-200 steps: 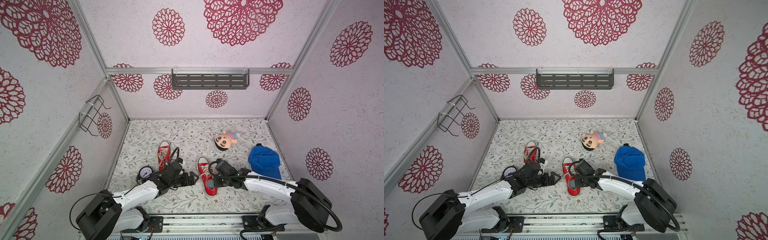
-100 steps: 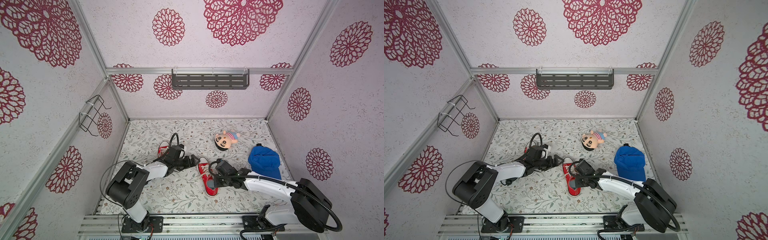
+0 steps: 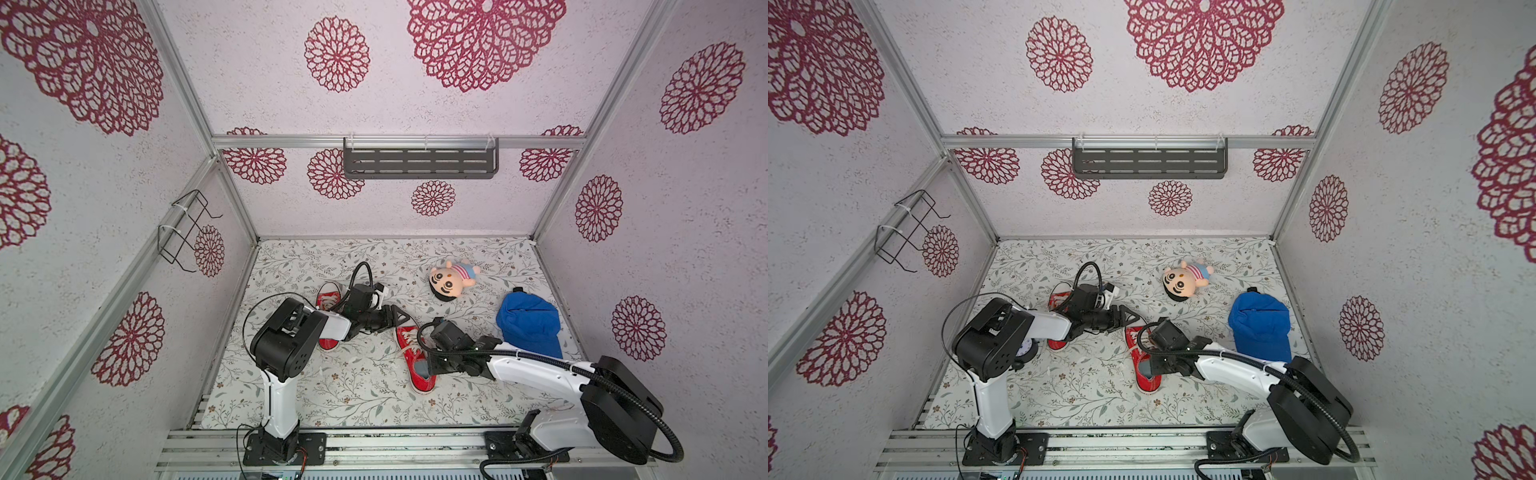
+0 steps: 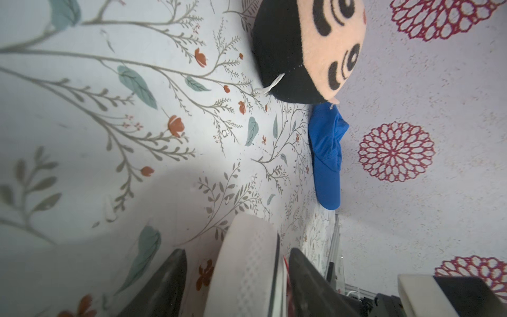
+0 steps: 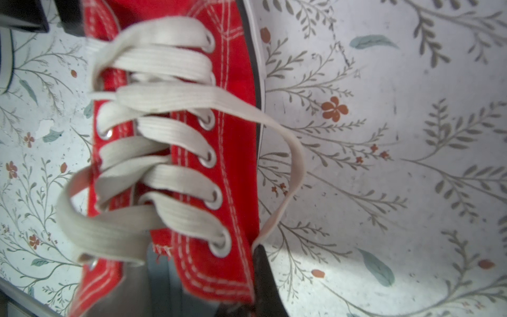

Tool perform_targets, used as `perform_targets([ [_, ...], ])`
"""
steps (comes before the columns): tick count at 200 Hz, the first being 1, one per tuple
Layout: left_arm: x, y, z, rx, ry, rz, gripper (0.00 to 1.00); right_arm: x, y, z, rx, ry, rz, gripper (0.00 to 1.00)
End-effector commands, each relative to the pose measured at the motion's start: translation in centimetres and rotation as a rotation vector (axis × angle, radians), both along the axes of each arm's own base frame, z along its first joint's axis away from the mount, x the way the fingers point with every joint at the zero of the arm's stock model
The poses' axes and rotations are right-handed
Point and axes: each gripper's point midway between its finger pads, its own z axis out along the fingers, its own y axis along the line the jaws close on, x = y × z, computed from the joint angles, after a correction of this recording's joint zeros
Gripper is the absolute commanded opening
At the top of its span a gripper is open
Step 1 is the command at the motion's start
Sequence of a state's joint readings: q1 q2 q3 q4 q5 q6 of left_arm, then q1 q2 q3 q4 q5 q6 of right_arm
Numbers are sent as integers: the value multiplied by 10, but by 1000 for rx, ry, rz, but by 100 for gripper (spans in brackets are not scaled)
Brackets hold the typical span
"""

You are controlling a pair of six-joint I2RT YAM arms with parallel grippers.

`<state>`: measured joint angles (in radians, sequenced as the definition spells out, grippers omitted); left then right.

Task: Remove the insole from the shoe
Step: Pick up the shoe at the center of the board.

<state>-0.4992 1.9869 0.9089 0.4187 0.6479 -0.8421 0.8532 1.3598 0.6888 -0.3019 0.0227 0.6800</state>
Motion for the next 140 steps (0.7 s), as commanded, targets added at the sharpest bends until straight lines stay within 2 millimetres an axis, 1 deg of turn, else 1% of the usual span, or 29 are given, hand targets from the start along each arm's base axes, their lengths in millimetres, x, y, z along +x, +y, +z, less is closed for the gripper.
perform_targets([
  [1,1,-9,15,-55,-66,-55,44,7,-14,2,-57,-31,-23,0],
  [20,1,-11,27,-86,-115,-62,34,9,-11,8,-43,-49,-5,0],
  [29,1,-11,28,-93,-130,-64,29,10,-9,13,-30,-64,4,4],
  [31,2,-11,42,-107,-160,-64,28,10,-9,15,-27,-70,7,5],
  [35,2,-11,49,-115,-183,-64,26,11,-8,18,-19,-82,12,8],
  [50,1,-7,67,-111,-262,-62,22,14,-8,36,17,-137,18,19],
  [71,1,1,89,-50,-383,-53,20,14,-13,69,82,-228,16,41],
  [80,-1,5,97,-19,-431,-56,19,11,-16,81,107,-258,20,47],
  [88,-3,8,106,0,-478,-60,18,8,-19,91,128,-280,22,50],
  [101,-4,13,118,29,-540,-53,17,1,-19,103,172,-291,42,49],
  [107,-5,14,122,38,-564,-55,16,-4,-16,107,200,-288,60,47],
  [122,-5,18,128,67,-596,-50,15,-15,-4,111,275,-279,101,35],
  [140,-5,20,131,83,-614,-48,14,-25,10,102,327,-258,126,22],
])
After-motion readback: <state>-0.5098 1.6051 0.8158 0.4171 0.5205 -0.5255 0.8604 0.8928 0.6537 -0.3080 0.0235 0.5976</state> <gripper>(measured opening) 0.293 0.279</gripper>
